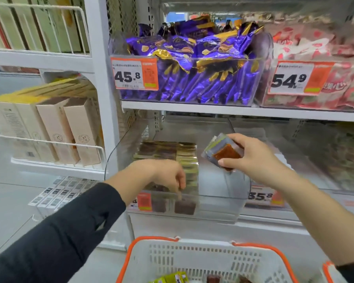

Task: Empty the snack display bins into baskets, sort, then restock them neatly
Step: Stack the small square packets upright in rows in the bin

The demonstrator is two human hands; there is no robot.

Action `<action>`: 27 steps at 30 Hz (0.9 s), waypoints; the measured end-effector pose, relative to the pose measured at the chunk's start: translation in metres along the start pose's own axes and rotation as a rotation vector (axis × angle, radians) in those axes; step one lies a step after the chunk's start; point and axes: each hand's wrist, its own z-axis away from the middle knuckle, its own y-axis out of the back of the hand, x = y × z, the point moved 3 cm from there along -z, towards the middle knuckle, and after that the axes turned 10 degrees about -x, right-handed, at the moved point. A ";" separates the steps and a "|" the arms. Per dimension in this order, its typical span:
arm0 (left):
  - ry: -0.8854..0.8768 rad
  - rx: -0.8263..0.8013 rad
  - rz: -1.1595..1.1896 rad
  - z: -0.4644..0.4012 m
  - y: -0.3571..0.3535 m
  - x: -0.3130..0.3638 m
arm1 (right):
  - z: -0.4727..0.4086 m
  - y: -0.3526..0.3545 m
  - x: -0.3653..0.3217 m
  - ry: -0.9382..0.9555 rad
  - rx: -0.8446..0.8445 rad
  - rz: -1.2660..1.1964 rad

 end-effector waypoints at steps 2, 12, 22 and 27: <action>-0.005 -0.067 -0.099 -0.013 -0.001 -0.004 | -0.010 -0.003 0.001 0.011 -0.062 0.076; -0.103 0.086 -0.597 -0.032 -0.005 -0.004 | -0.027 -0.035 0.013 0.065 -0.213 0.179; -0.166 0.217 -0.383 -0.034 -0.011 -0.021 | -0.023 -0.046 0.025 0.004 -0.484 0.121; -0.152 0.208 -0.304 -0.032 -0.012 -0.023 | -0.035 -0.060 0.028 -0.064 -0.664 -0.033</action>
